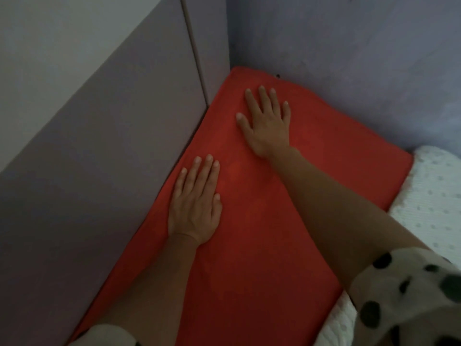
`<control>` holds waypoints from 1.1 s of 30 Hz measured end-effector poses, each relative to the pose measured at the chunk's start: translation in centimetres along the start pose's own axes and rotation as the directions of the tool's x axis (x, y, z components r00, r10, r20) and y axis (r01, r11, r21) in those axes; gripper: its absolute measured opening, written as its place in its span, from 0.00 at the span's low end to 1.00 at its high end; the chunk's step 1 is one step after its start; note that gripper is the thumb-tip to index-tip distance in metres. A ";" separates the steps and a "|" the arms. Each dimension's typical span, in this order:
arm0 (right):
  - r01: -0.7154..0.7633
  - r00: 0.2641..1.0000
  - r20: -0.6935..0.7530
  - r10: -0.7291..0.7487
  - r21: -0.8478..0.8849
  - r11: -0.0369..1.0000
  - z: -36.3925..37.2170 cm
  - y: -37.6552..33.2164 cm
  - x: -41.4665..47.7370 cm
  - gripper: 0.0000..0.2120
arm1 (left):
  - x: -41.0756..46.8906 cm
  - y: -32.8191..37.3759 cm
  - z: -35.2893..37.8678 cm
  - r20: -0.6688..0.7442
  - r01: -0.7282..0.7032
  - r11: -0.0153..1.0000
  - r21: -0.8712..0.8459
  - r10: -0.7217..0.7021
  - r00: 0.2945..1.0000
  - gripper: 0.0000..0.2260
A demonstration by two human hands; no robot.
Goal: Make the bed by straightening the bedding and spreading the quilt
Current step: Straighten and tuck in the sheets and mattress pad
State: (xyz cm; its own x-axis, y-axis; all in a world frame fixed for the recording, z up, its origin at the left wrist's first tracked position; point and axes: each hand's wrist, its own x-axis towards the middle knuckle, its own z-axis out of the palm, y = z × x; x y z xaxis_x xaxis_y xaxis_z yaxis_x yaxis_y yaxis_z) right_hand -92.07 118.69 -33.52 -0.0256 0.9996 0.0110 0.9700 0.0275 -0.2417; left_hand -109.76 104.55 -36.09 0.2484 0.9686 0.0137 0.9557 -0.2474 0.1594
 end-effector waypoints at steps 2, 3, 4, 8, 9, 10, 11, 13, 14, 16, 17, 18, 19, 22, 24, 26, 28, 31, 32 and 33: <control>0.042 0.998 -0.053 -0.040 0.045 0.998 -1.3 0.7 1.2 0.23 | -0.1 0.0 0.0 -0.003 0.004 1.000 0.005 -0.004 1.000 0.30; 0.029 0.994 -0.102 -0.025 0.037 0.999 -2.0 1.3 2.0 0.21 | -0.1 0.0 0.1 -0.005 0.005 1.000 0.008 -0.004 1.000 0.30; -0.027 0.990 -0.141 0.029 0.021 0.999 -2.8 2.1 3.1 0.21 | 0.0 0.0 0.1 -0.008 0.004 1.000 0.012 -0.004 1.000 0.30; -0.241 0.969 0.063 0.239 0.029 0.970 -3.2 5.8 6.1 0.25 | -0.1 0.1 0.3 -0.015 0.002 1.000 0.010 -0.002 1.000 0.30; -0.240 0.964 0.131 0.233 0.040 0.970 -3.1 6.2 6.4 0.26 | 0.0 0.0 0.4 -0.019 0.000 1.000 0.011 0.000 1.000 0.30; -0.233 0.960 0.167 0.223 0.045 0.971 -3.1 6.5 6.5 0.27 | 0.0 0.0 0.4 -0.022 -0.001 1.000 0.011 0.001 1.000 0.30; -0.221 0.961 0.178 0.210 0.045 0.974 -3.1 6.5 6.4 0.27 | 0.0 0.0 0.4 -0.025 0.001 1.000 0.012 0.000 1.000 0.30; -0.188 0.975 0.130 0.181 0.046 0.981 -3.3 6.2 5.6 0.25 | 0.1 0.0 0.5 -0.021 0.002 1.000 0.023 -0.001 1.000 0.30; -0.174 0.983 0.066 0.171 0.045 0.984 -3.3 5.8 4.7 0.24 | 0.1 -0.1 0.4 -0.016 0.001 1.000 0.029 -0.001 1.000 0.30; -0.169 0.981 -0.084 0.173 0.055 0.984 -3.1 4.6 1.3 0.24 | 0.1 0.0 0.4 -0.008 0.003 1.000 0.031 -0.003 1.000 0.30; -0.175 0.974 -0.133 0.184 0.074 0.982 -2.8 3.7 -0.8 0.25 | 0.1 -0.1 0.4 -0.008 0.005 1.000 0.031 -0.004 1.000 0.30; -0.183 0.968 -0.156 0.196 0.092 0.979 -2.5 2.7 -3.2 0.25 | 0.0 -0.1 0.4 -0.009 0.004 1.000 0.027 -0.004 1.000 0.30; -0.188 0.966 -0.159 0.202 0.101 0.977 -2.0 1.7 -5.7 0.26 | 0.0 -0.1 0.3 -0.009 0.001 1.000 0.020 -0.001 1.000 0.30; -0.196 0.975 -0.091 0.203 0.080 0.977 0.2 -0.5 -11.8 0.27 | 0.1 -0.2 0.3 -0.016 -0.009 1.000 0.006 0.009 1.000 0.30; -0.207 0.977 -0.036 0.209 0.052 0.977 1.8 -0.7 -14.0 0.28 | 0.0 -0.3 0.4 -0.019 -0.016 1.000 0.004 0.017 1.000 0.30; -0.205 0.979 -0.015 0.206 0.052 0.977 2.9 -0.3 -14.5 0.28 | -0.1 -0.2 0.4 -0.025 -0.019 1.000 0.011 0.020 1.000 0.30; -0.194 0.981 -0.019 0.195 0.047 0.980 3.5 0.0 -14.2 0.28 | 0.0 -0.1 0.5 -0.031 -0.026 0.999 0.020 0.026 0.999 0.30; -0.181 0.983 -0.035 0.182 0.043 0.983 4.1 0.1 -14.2 0.28 | 0.0 -0.2 0.4 -0.046 -0.027 0.999 0.040 0.029 0.999 0.29; -0.180 0.983 -0.037 0.182 0.046 0.982 4.1 0.2 -14.2 0.28 | 0.0 -0.2 0.3 -0.044 -0.031 0.999 0.041 0.033 0.998 0.29; -0.178 0.983 -0.035 0.180 0.051 0.983 4.2 0.3 -14.0 0.28 | 0.1 -0.2 0.2 -0.042 -0.033 0.999 0.034 0.035 0.999 0.29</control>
State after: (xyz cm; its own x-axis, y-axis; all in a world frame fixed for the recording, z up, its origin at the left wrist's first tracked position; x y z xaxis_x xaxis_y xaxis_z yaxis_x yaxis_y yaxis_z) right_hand -92.42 104.70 -37.80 0.1582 0.9874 0.0016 0.9453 -0.1509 -0.2893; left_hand -109.94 104.66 -36.29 0.2745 0.9597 0.0605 0.9518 -0.2801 0.1251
